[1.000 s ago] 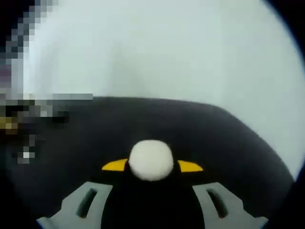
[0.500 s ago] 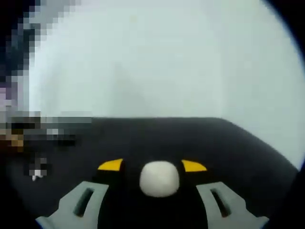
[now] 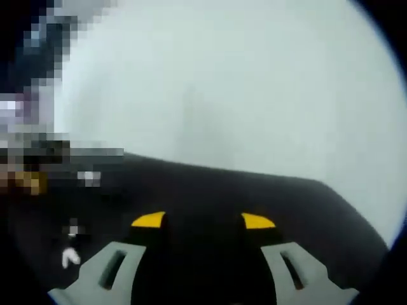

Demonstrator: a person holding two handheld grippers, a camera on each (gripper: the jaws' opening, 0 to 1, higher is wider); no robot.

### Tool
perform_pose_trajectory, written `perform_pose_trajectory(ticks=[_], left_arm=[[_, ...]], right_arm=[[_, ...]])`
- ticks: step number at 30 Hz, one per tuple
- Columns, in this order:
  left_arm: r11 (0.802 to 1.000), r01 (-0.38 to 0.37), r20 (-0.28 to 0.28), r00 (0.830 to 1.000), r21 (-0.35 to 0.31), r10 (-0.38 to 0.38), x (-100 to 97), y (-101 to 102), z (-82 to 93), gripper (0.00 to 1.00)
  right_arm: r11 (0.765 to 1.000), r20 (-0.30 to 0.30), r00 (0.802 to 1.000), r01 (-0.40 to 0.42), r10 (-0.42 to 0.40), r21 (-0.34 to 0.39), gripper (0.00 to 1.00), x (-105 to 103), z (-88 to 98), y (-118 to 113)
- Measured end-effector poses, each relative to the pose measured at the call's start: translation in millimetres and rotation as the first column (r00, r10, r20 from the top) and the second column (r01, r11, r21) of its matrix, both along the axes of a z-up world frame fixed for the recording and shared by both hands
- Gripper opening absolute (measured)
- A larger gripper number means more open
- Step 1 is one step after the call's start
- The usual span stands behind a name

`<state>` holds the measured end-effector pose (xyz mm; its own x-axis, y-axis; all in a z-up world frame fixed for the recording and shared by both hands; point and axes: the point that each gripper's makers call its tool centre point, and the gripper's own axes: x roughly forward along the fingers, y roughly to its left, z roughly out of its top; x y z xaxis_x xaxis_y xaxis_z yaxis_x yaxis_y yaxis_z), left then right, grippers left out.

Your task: Pick up three earphones and place each one into its charging case using tactile feedback, ensure that each earphone is properly inserted and securely positioned inside the case.

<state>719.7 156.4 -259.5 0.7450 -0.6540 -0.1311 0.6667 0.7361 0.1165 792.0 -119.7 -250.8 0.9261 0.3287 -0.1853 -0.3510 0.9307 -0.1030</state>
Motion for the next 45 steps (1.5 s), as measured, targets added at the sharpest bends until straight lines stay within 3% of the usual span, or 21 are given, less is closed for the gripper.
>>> perform_pose_trajectory(ticks=[6,15,23,25,36,45], left_arm=[[1.000,-0.014,0.002,1.000,0.003,0.014,1.5,3.4,0.6,0.78],[1.000,-0.017,0.004,1.000,-0.006,0.018,2.1,3.5,1.6,0.76],[1.000,-0.022,0.004,1.000,-0.004,0.022,3.0,5.4,1.6,0.76],[1.000,-0.022,0.004,1.000,-0.001,0.022,2.8,5.6,1.2,0.76],[1.000,-0.023,0.002,1.000,0.013,0.023,3.5,5.6,-1.2,0.76],[1.000,-0.025,0.000,1.000,0.015,0.025,4.0,6.4,-1.2,0.76]], right_arm=[[0.997,0.001,0.998,-0.071,0.071,-0.015,0.44,5.6,4.6,40.2],[0.982,-0.069,0.980,-0.187,0.186,-0.004,0.42,10.4,-14.9,94.4],[0.941,-0.142,0.931,-0.339,0.336,0.009,0.42,13.3,-43.6,151.9],[0.935,-0.176,0.921,-0.355,0.348,-0.010,0.42,15.9,-52.0,159.8],[0.916,-0.178,0.904,-0.400,0.388,-0.035,0.42,27.8,-53.4,190.1],[0.913,-0.207,0.898,-0.405,0.389,-0.039,0.42,33.8,-62.0,203.0]])
